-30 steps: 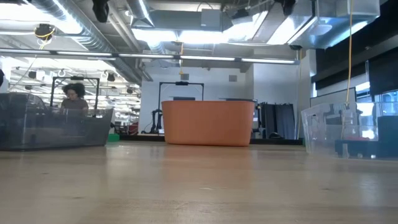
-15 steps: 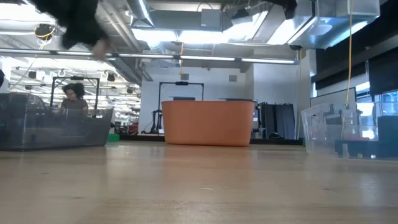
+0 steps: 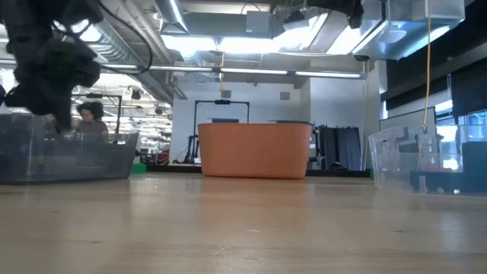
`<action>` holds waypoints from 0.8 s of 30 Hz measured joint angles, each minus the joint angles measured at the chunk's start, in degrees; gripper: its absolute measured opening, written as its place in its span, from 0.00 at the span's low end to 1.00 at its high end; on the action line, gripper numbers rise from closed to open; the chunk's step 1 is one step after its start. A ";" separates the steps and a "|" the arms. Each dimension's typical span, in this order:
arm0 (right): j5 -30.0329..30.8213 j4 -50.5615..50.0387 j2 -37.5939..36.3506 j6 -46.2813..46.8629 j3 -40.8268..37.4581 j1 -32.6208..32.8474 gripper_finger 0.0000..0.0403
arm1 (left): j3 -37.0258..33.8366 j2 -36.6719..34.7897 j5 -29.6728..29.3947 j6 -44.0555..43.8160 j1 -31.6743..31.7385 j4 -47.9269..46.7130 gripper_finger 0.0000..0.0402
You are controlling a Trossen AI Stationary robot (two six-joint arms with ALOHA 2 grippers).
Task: Sort & place blocks by color
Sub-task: Put the brown block into the black bin
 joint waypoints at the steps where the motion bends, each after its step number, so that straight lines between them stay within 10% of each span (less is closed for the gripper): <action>1: 0.00 -0.16 0.03 0.10 0.00 0.00 0.51 | -0.40 1.02 0.07 -0.51 -0.55 -0.47 0.31; 24: 0.00 -0.29 0.63 0.12 0.00 -0.20 0.51 | -1.64 10.91 -1.60 0.52 -4.06 1.34 0.38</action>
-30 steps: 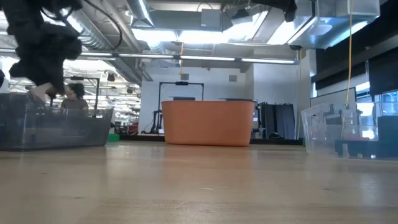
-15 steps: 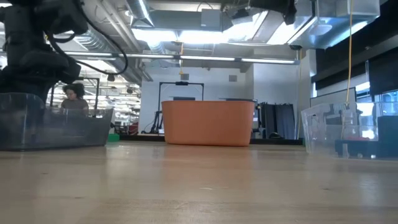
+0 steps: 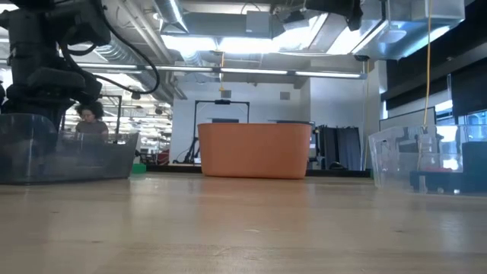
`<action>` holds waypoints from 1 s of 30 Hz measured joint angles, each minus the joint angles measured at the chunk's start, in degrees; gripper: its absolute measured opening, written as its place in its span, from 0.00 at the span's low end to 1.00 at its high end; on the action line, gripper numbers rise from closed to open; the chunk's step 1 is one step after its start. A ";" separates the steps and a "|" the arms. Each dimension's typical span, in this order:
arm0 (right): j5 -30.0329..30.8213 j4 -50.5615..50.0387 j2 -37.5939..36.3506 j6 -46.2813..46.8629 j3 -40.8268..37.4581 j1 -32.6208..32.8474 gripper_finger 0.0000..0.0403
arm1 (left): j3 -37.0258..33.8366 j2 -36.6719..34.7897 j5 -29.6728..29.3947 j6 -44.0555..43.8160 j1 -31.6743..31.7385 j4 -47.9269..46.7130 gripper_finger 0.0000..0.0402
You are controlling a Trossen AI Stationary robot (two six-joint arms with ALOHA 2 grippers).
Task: Sort & place blocks by color
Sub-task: Put the brown block into the black bin, then put the top left green game piece into the orange bin
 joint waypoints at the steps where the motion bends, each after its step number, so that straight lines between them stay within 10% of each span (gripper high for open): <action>1: 0.00 -0.01 0.00 -0.03 0.00 0.00 0.51 | 0.00 0.00 0.02 0.01 0.00 0.00 0.39; 20: 0.00 -0.20 0.00 -0.11 0.00 -0.02 0.51 | 5.40 -6.24 1.04 2.23 2.00 0.02 0.62; 30: -0.28 -0.21 0.00 1.34 0.00 -0.02 0.51 | 18.61 -12.85 -12.43 25.45 2.60 17.81 0.61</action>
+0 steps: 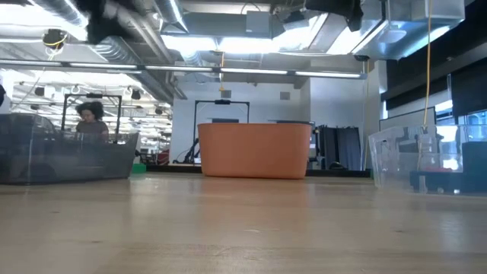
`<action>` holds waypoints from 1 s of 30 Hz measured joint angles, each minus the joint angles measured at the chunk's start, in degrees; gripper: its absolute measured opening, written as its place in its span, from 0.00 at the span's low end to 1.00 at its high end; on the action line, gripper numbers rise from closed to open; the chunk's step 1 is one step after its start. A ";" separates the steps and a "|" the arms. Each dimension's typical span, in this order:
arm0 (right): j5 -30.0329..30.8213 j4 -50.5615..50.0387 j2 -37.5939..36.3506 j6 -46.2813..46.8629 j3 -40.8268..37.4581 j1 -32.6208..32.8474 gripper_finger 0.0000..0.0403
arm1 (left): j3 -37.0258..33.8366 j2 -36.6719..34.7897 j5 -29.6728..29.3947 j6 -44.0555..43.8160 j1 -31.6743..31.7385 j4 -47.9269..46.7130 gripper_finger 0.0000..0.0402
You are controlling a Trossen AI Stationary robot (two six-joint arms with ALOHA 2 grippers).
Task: Sort & place blocks by color
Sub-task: Put the top left green game piece into the orange bin
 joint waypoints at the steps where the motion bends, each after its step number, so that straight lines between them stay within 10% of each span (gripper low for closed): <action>1: -0.19 0.01 0.00 0.04 0.00 0.00 0.51 | 0.24 -0.34 -1.12 2.78 0.00 4.38 0.61; 14: -0.20 0.49 0.00 0.00 0.00 0.00 0.51 | -6.29 -0.79 6.54 17.94 0.00 40.67 0.61; 25: -0.21 0.49 -0.02 0.05 0.00 0.00 0.51 | -6.27 -0.84 -0.37 12.99 0.04 40.98 0.61; 30: -0.20 0.49 -0.02 0.09 0.00 0.01 0.51 | 1.74 2.83 -11.78 9.38 6.73 20.84 0.61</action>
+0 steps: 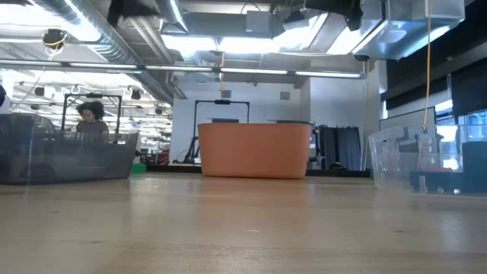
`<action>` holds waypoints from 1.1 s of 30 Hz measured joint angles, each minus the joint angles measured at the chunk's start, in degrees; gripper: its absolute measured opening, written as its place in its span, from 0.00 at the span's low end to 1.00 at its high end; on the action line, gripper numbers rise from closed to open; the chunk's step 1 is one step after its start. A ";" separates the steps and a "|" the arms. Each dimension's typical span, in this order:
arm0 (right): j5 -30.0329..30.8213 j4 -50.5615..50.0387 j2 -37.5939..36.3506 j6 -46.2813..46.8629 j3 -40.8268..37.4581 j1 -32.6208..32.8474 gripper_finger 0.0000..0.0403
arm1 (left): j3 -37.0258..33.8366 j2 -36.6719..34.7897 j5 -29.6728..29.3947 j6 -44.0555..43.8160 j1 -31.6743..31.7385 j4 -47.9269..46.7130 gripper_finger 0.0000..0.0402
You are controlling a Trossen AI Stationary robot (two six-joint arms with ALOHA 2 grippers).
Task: Sort & place blocks by color
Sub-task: Put the top left green game piece into the orange bin
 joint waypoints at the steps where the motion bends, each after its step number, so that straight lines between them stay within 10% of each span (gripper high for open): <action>1: 0.00 0.00 0.00 -0.04 0.00 -0.01 0.51 | 1.97 1.26 -0.09 -1.58 2.75 -5.19 0.61; 12: 0.01 -0.29 0.00 0.10 0.00 0.01 0.51 | 3.49 19.52 15.00 -1.68 34.73 -29.84 0.61; 33: 0.00 -1.33 0.00 3.14 0.00 0.06 0.51 | -6.63 43.94 14.88 -1.37 44.39 -6.31 0.61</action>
